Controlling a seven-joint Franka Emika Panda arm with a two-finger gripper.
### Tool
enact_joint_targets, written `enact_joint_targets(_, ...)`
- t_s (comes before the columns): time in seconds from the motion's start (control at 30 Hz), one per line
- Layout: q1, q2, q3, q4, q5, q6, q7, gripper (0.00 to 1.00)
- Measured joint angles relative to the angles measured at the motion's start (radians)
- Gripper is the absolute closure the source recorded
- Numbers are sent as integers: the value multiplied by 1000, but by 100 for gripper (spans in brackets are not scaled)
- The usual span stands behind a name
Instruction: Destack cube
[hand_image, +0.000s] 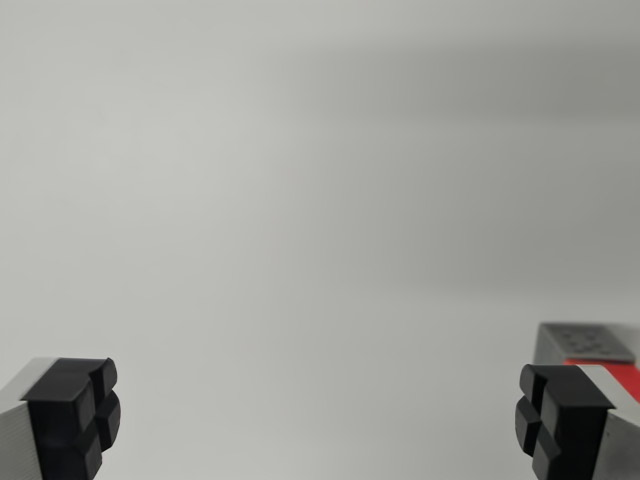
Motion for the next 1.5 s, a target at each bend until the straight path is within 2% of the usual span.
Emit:
enact_joint_targets(0.53,0,0,0,-1,0,0,0,0)
enact_joint_targets(0.77,-2,-2,-4,-12,0,6,-5,0)
enact_joint_targets(1.17,-10,-20,-14,-58,0,34,-23,0)
enact_joint_targets(1.5,-22,-39,-27,-112,0,68,-49,0)
